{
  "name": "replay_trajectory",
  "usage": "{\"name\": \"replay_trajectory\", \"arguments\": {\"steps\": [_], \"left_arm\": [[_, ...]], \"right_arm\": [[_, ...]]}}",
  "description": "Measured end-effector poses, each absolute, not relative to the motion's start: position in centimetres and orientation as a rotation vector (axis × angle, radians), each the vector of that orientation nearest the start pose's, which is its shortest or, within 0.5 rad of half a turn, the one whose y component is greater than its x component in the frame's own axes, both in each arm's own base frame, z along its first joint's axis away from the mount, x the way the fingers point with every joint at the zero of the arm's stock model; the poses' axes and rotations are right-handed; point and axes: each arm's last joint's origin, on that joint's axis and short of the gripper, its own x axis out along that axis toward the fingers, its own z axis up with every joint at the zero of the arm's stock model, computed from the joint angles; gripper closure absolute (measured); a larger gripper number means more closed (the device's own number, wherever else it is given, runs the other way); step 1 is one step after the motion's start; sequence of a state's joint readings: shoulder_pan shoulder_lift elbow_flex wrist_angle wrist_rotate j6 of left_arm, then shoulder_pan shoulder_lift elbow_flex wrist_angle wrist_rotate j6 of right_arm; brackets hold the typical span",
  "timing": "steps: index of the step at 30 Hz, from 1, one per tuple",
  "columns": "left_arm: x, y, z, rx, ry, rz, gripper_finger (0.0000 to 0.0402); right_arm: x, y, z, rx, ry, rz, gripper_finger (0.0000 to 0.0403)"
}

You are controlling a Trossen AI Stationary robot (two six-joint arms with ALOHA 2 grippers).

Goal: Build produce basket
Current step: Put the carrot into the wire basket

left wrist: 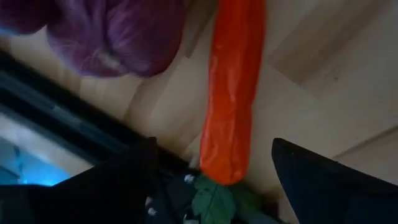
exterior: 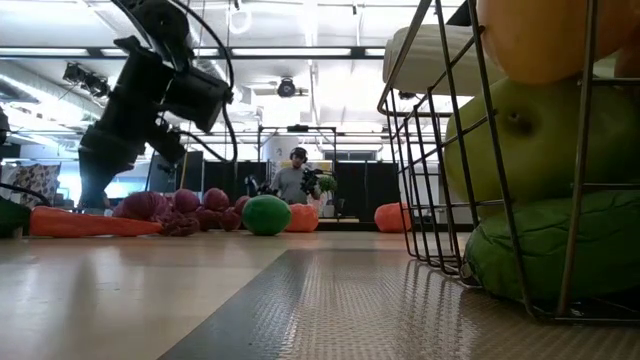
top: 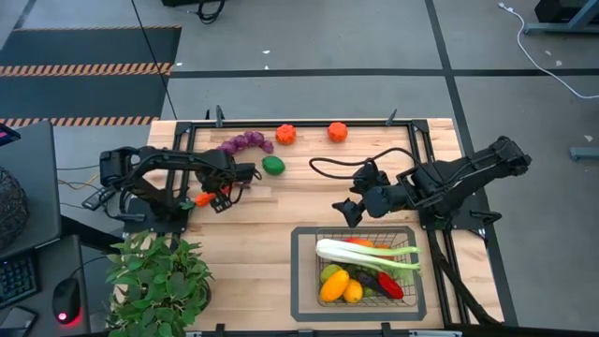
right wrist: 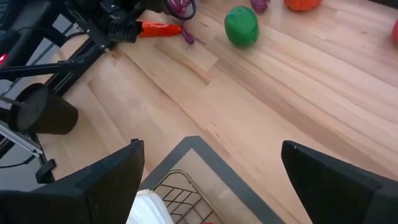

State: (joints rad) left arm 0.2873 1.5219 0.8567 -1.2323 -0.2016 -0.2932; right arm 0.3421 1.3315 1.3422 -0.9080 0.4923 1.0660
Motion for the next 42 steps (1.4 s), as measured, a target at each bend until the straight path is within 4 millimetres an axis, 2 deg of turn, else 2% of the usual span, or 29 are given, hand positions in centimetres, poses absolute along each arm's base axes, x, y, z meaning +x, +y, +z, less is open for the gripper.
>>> {"name": "replay_trajectory", "arguments": {"steps": [3,8,15,21,30,33,36,42], "left_arm": [[19.4,6.6,16.4,-0.327,1.833,0.565,0.0077],[18.9,6.4,15.1,-0.505,1.807,0.442,0.0084],[18.6,6.2,14.2,-0.513,1.795,0.366,0.0112],[18.9,6.3,14.0,-0.571,1.747,0.398,0.0166],[19.6,5.5,14.2,-0.753,1.707,0.367,0.0276],[20.5,5.2,15.0,-0.8,1.672,0.349,0.0296],[22.3,5.0,16.7,-0.809,1.6,0.31,0.0295],[27.0,4.1,22.9,-0.747,1.364,0.235,0.0286]], "right_arm": [[25.1,6.9,34.9,0.634,0.661,-0.539,0.0021],[25.3,6.3,34.9,0.647,0.695,-0.52,0.0021],[25.5,5.5,34.8,0.643,0.707,-0.52,0.0021],[25.7,4.7,34.8,0.605,0.737,-0.492,0.0031],[25.9,3.5,34.7,0.604,0.77,-0.463,0.0064],[25.9,3.2,34.7,0.616,0.8,-0.426,0.0076],[25.8,3.2,34.6,0.651,0.85,-0.38,0.0088],[24.2,3.9,34.6,0.718,0.952,-0.369,0.0104]]}}
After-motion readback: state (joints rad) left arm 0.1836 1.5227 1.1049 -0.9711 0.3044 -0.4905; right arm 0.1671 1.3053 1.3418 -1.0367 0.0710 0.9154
